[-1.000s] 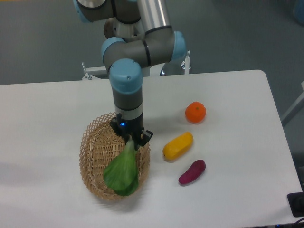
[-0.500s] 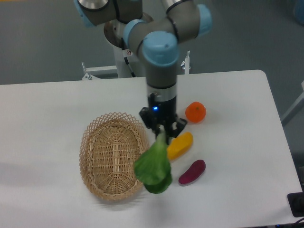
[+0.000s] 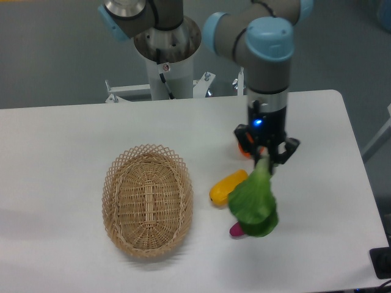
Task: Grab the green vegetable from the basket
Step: 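Lift the bok choy out of the basket and carry it aside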
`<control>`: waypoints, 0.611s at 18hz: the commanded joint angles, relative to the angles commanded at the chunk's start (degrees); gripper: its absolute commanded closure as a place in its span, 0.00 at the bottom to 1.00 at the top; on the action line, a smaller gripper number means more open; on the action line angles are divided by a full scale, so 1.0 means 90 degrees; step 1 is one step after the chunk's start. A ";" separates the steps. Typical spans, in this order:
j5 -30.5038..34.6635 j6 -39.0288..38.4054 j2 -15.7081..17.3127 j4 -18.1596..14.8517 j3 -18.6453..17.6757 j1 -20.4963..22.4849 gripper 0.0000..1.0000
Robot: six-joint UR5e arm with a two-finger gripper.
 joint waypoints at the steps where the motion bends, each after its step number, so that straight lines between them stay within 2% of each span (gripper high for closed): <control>1: 0.0010 0.0254 -0.0088 0.0000 0.0000 0.0137 0.68; 6: -0.0010 0.1281 -0.0342 0.0000 0.0127 0.0655 0.68; 11: 0.0010 0.1301 -0.0284 -0.0010 0.0088 0.0646 0.68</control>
